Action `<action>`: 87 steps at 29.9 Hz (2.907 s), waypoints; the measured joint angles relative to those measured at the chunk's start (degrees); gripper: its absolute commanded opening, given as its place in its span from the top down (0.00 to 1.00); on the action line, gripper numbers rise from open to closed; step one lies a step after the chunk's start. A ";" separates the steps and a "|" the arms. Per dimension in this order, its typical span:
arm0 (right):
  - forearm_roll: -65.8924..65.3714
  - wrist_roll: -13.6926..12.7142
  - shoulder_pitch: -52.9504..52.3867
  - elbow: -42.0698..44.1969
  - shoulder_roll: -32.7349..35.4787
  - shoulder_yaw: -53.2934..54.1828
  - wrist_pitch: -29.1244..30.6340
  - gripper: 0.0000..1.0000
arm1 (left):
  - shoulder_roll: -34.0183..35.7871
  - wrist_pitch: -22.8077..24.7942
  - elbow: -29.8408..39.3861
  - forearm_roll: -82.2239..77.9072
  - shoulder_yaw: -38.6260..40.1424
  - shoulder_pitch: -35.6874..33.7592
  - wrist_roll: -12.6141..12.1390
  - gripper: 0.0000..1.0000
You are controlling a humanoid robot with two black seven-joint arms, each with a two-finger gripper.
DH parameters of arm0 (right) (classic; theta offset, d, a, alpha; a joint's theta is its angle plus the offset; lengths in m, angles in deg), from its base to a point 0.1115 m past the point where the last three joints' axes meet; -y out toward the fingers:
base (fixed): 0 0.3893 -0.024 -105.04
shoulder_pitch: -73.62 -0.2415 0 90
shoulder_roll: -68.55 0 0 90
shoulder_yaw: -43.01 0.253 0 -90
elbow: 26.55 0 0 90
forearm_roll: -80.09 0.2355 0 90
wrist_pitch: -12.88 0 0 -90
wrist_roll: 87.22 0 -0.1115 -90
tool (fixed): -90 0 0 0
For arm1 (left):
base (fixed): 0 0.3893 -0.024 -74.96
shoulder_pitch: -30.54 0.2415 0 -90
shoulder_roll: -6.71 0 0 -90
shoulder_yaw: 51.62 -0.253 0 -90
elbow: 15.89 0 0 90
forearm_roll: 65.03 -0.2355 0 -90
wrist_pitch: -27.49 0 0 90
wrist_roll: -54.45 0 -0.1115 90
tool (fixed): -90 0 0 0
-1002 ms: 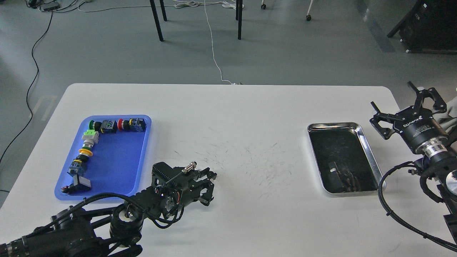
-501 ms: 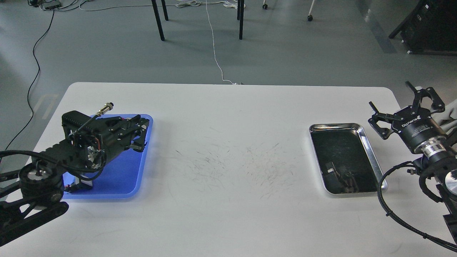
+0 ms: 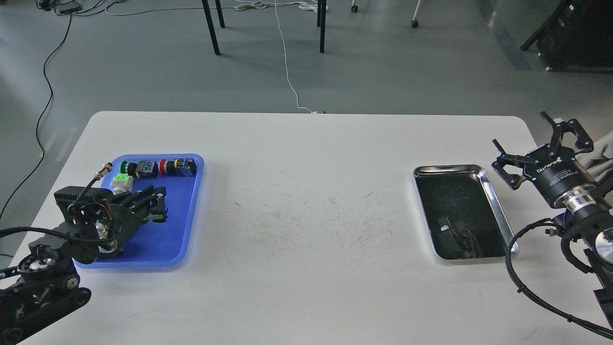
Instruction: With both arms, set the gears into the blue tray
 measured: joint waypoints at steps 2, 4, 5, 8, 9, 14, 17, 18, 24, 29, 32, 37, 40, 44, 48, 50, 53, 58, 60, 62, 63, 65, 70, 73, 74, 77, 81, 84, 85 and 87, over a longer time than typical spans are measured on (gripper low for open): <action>0.00 0.00 0.02 0.00 0.00 0.00 0.01 0.01 | -1.10 -0.12 -1.80 0.02 0.00 0.06 0.40 0.84; 0.00 0.00 0.03 0.01 0.20 0.00 0.01 0.01 | -2.03 -0.50 -3.54 0.03 -0.03 0.07 0.67 0.79; 0.00 0.00 0.03 0.04 0.41 0.01 0.01 0.01 | -2.38 -0.66 -4.20 0.03 -0.05 0.08 0.71 0.77; 0.00 0.00 0.03 0.08 0.78 0.01 -0.06 0.01 | -3.04 -1.13 -5.69 0.03 -0.11 0.08 0.76 0.56; 0.00 0.00 0.03 0.08 0.82 0.00 -0.07 0.01 | -3.11 -1.24 -5.87 0.03 -0.15 0.08 0.76 0.48; 0.00 0.00 0.03 0.08 1.26 -0.02 -0.09 0.01 | -3.13 -1.51 -5.83 -0.04 0.25 0.08 0.77 0.02; 0.00 0.00 0.01 0.06 1.35 -0.09 -0.08 0.01 | -2.39 -2.34 -5.04 -0.05 1.09 -0.05 0.77 0.02; 0.00 0.00 -0.05 0.04 1.44 -0.12 -0.09 0.01 | -1.97 -2.73 -4.55 -0.05 1.64 -0.24 0.77 0.02; 0.00 0.00 -0.79 -0.18 1.79 -0.07 -0.09 0.01 | 0.09 -3.36 -0.28 5.33 11.99 -3.35 0.43 0.02; 0.00 0.00 -1.01 -1.19 1.55 -0.84 -0.16 0.01 | 0.15 -3.40 -0.13 16.29 20.51 -6.17 1.71 0.02; 0.00 0.00 -1.79 -2.81 1.75 -1.49 -0.30 0.01 | -0.09 -3.12 -0.97 27.17 24.88 -6.90 2.76 0.02; -1.14 -0.41 -4.44 -8.85 3.61 -2.51 -2.33 0.01 | -1.26 -2.92 -1.14 54.60 30.58 -7.07 2.99 0.02; -4.00 -0.76 -6.59 -18.09 6.57 -6.50 -5.77 0.01 | -4.07 -1.94 -1.93 63.52 35.62 -7.09 3.29 0.02; -10.63 -1.60 -12.44 -26.79 11.91 -15.99 -7.93 0.01 | -8.94 4.14 -5.84 66.23 40.20 -6.87 4.39 0.02; -15.44 -3.28 -22.78 -29.26 20.00 -30.92 -8.23 0.01 | -12.45 10.46 -10.94 70.10 43.59 -6.90 5.86 0.02; -16.09 -4.29 -28.63 -30.87 23.56 -38.46 -8.21 0.01 | -13.46 12.06 -13.21 73.31 44.41 -7.10 5.93 0.02; -17.56 -7.17 -38.51 -33.62 27.80 -49.76 -7.85 0.01 | -14.32 13.59 -16.48 77.43 44.80 -7.62 5.72 0.02; -27.02 -10.88 -55.09 -35.08 30.00 -66.26 -2.91 0.01 | -14.99 15.03 -19.72 81.99 45.01 -8.98 3.71 0.02; -31.53 -11.21 -60.91 -35.11 30.14 -72.60 0.08 0.01 | -15.05 15.13 -20.02 83.34 45.03 -9.21 3.22 0.02; -36.57 -11.31 -65.26 -35.21 30.16 -78.69 2.32 0.01 | -15.05 15.03 -20.15 83.87 44.86 -9.22 3.14 0.02; -38.76 -11.32 -66.43 -35.22 30.16 -80.71 2.75 0.01 | -15.04 14.95 -20.18 83.88 44.74 -9.22 3.20 0.02; -43.85 -11.32 -67.59 -35.15 30.05 -84.25 3.17 0.01 | -14.76 14.81 -20.05 83.84 44.62 -9.01 3.47 0.02; -52.17 -11.30 -63.07 -34.49 29.71 -90.02 3.33 0.01 | -13.28 14.71 -19.55 83.65 43.99 -8.22 3.65 0.02; -55.08 -11.13 -58.61 -32.53 29.90 -90.69 3.33 0.01 | -13.09 14.70 -19.44 83.61 43.87 -7.73 3.67 0.02; -55.81 -11.01 -57.47 -31.67 29.92 -90.70 3.33 0.01 | -13.09 14.70 -19.43 83.61 43.86 -7.63 3.67 0.02; -56.74 -10.79 -54.94 -30.08 29.73 -90.67 3.32 0.01 | -13.15 14.71 -19.40 83.59 43.79 -7.54 3.67 0.02; -57.24 -10.72 -52.67 -29.60 29.37 -90.61 3.30 0.01 | -13.58 14.71 -19.40 83.53 43.75 -7.52 3.67 0.02; -58.85 -10.61 -51.06 -28.43 28.57 -90.60 3.30 0.01 | -13.90 14.71 -19.40 83.52 43.43 -7.52 3.67 0.02; -59.33 -10.59 -50.56 -27.92 28.19 -90.60 3.30 0.01 | -14.00 14.70 -19.40 83.52 43.17 -7.52 3.67 0.02; -59.76 -10.56 -49.91 -26.90 27.35 -90.60 3.30 0.02 | -14.12 14.68 -19.40 83.52 42.83 -7.47 3.71 0.02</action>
